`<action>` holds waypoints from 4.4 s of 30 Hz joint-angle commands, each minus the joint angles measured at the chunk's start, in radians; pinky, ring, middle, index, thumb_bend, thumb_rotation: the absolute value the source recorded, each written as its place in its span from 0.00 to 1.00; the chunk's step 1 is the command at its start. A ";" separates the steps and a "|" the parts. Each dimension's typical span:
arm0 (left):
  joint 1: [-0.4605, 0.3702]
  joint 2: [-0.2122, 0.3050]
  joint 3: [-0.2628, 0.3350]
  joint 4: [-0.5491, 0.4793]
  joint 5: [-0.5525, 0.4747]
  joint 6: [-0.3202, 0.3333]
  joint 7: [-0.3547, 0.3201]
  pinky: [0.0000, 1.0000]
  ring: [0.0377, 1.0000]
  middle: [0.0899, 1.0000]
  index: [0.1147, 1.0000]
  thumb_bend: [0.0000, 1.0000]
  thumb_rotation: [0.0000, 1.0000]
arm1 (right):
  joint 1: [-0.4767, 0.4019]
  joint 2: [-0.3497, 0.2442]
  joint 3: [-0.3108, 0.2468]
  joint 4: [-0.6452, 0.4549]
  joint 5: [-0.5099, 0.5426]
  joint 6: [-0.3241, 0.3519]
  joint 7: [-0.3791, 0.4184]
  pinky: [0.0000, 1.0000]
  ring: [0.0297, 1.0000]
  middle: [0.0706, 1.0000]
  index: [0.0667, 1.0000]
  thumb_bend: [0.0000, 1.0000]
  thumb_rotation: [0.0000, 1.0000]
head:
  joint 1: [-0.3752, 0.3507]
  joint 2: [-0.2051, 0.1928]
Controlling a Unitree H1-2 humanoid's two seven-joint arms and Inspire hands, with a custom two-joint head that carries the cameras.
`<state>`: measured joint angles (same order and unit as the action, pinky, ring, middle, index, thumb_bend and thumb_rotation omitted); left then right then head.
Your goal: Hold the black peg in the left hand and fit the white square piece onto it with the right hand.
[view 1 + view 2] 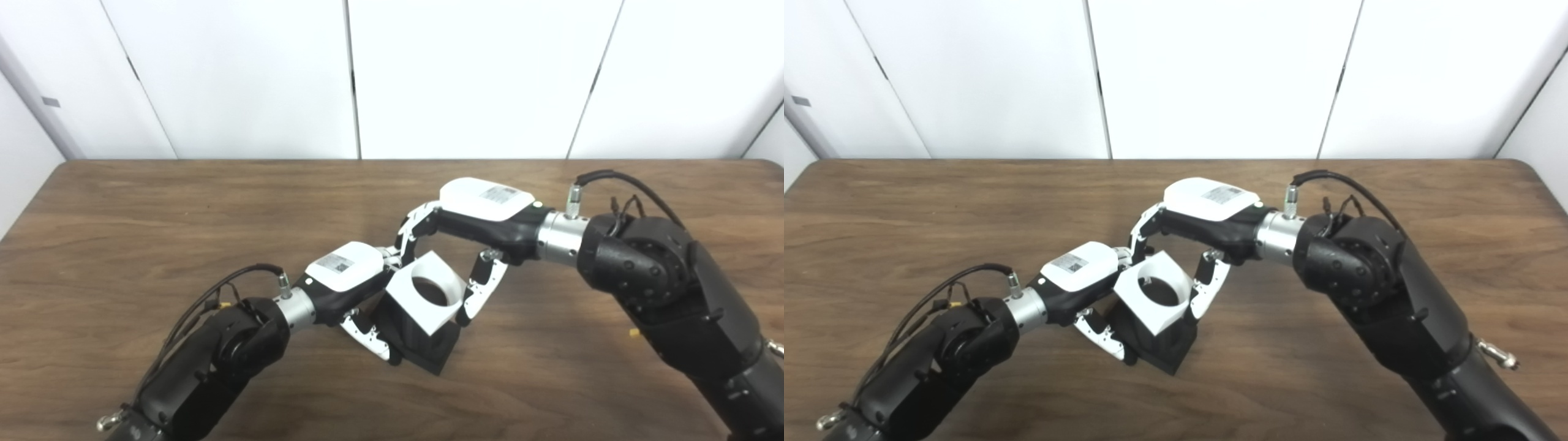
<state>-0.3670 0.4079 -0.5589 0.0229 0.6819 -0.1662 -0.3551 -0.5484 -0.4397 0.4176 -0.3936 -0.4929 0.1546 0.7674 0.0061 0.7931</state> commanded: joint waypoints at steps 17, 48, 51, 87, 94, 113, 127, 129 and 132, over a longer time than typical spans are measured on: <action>0.019 -0.006 -0.046 0.032 0.074 0.033 -0.067 0.93 0.99 0.92 0.43 0.52 0.08 | -0.036 0.040 0.044 0.057 -0.032 -0.041 -0.007 0.73 0.84 0.75 0.44 0.52 0.13 | 0.002 0.009; 0.014 -0.006 -0.043 0.030 0.072 0.036 -0.070 0.92 0.98 0.91 0.43 0.52 0.08 | -0.056 -0.021 0.045 0.075 -0.031 -0.055 0.038 0.74 0.84 0.74 0.44 0.52 0.13 | 0.001 0.024; 0.013 -0.004 -0.043 0.032 0.075 0.028 -0.062 0.91 0.97 0.91 0.43 0.52 0.08 | -0.057 -0.024 0.044 0.071 -0.029 -0.048 0.041 0.74 0.84 0.74 0.44 0.52 0.13 | 0.000 0.024; 0.009 -0.014 -0.050 0.039 0.086 0.033 -0.064 0.91 0.99 0.92 0.43 0.52 0.08 | -0.100 0.016 0.062 -0.068 -0.009 -0.014 0.110 0.75 0.85 0.74 0.44 0.52 0.13 | -0.003 0.030; 0.007 -0.016 -0.051 0.028 0.087 0.046 -0.078 0.90 0.98 0.95 0.43 0.52 0.08 | -0.094 0.019 0.080 -0.071 -0.015 -0.023 0.122 0.76 0.84 0.73 0.44 0.52 0.13 | 0.001 0.036; 0.016 -0.005 -0.041 0.029 0.077 0.028 -0.058 0.90 0.98 0.92 0.43 0.52 0.08 | -0.069 0.005 0.061 -0.004 -0.025 -0.056 0.096 0.75 0.84 0.73 0.44 0.52 0.13 | -0.007 0.038; 0.020 -0.008 -0.040 0.020 0.071 0.044 -0.077 0.92 0.98 0.92 0.43 0.52 0.08 | -0.100 -0.007 0.038 0.056 -0.051 -0.083 0.070 0.75 0.84 0.73 0.44 0.52 0.13 | -0.006 0.044; 0.019 -0.010 -0.040 0.022 0.071 0.045 -0.077 0.93 0.98 0.92 0.43 0.52 0.08 | -0.099 -0.009 0.037 0.060 -0.053 -0.087 0.068 0.74 0.84 0.73 0.44 0.52 0.13 | -0.006 0.044; 0.019 -0.010 -0.040 0.024 0.072 0.040 -0.071 0.92 0.97 0.91 0.43 0.52 0.08 | -0.099 -0.009 0.034 0.068 -0.051 -0.093 0.066 0.74 0.84 0.73 0.44 0.52 0.13 | -0.006 0.045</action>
<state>-0.3715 0.3916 -0.5635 0.0196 0.6982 -0.1511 -0.3641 -0.6194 -0.4317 0.4605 -0.3449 -0.5279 0.0744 0.8463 0.0000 0.8360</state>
